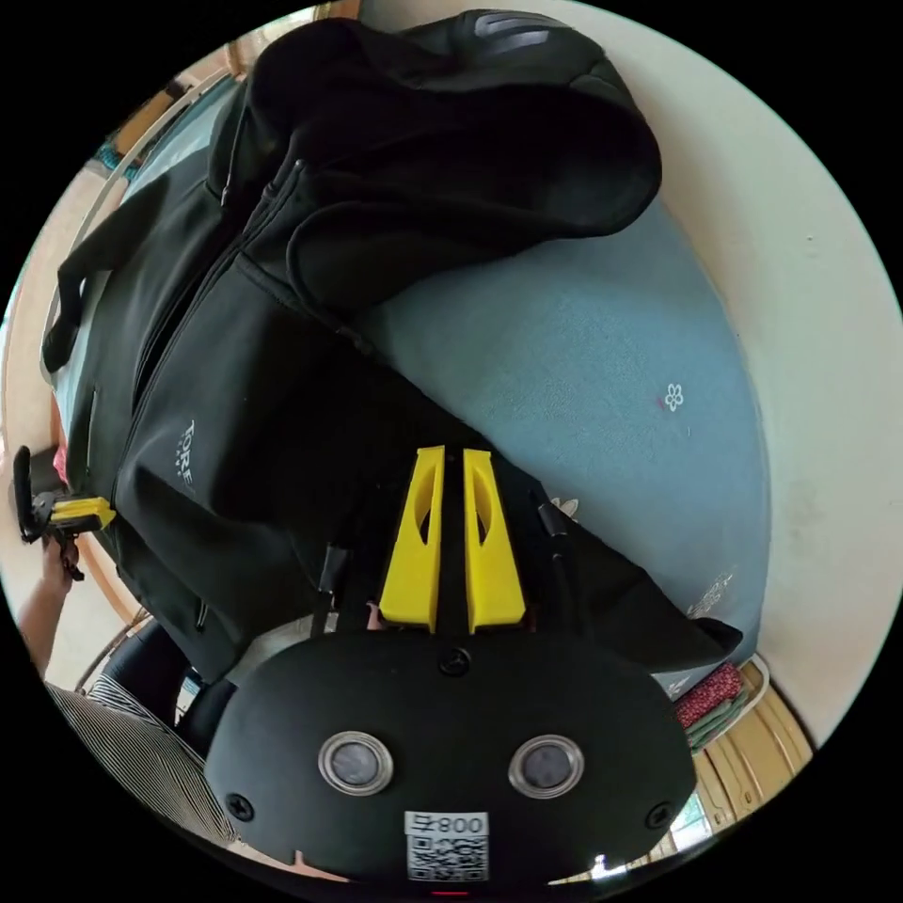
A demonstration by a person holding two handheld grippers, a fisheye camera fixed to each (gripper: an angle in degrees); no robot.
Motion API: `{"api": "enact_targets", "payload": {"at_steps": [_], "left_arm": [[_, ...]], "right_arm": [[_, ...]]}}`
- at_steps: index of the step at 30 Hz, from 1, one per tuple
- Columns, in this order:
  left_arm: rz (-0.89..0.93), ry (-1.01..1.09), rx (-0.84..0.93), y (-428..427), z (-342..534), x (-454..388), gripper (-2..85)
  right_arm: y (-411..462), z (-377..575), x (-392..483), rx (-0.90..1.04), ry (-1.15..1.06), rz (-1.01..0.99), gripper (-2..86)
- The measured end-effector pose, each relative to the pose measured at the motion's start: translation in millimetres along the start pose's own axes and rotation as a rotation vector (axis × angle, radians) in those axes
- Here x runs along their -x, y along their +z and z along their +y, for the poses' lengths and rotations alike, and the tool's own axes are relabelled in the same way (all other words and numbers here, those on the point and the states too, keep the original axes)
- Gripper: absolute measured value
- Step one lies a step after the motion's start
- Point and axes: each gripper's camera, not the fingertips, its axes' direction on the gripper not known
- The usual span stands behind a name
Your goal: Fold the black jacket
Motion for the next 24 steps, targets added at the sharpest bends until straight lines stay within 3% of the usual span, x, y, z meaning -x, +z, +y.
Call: {"api": "enact_targets", "payload": {"at_steps": [5, 12, 16, 19, 24], "left_arm": [[0.083, 0.029, -0.044, -11.8, 8.2, 8.4, 1.6], [0.02, 0.035, -0.029, 7.4, 4.8, 22.3, 2.1], [0.069, 0.032, -0.023, 5.4, 17.7, 40.9, 3.3], [0.092, 0.032, -0.016, 2.8, 28.2, 50.5, 4.2], [0.089, 0.051, -0.017, 1.2, 35.9, 54.3, 4.5]], "right_arm": [[-58.9, 6.9, -26.6, 0.047, -0.001, 0.149, 1.0], [-74.8, 30.9, -119.9, 0.045, 0.32, -0.254, 2.8], [-134.5, 66.5, -79.7, -0.198, 0.339, -0.244, 7.2], [-181.7, 84.4, -27.2, -0.419, 0.306, -0.348, 9.7], [-192.8, 43.0, 73.9, -0.386, 0.189, -0.287, 12.0]]}}
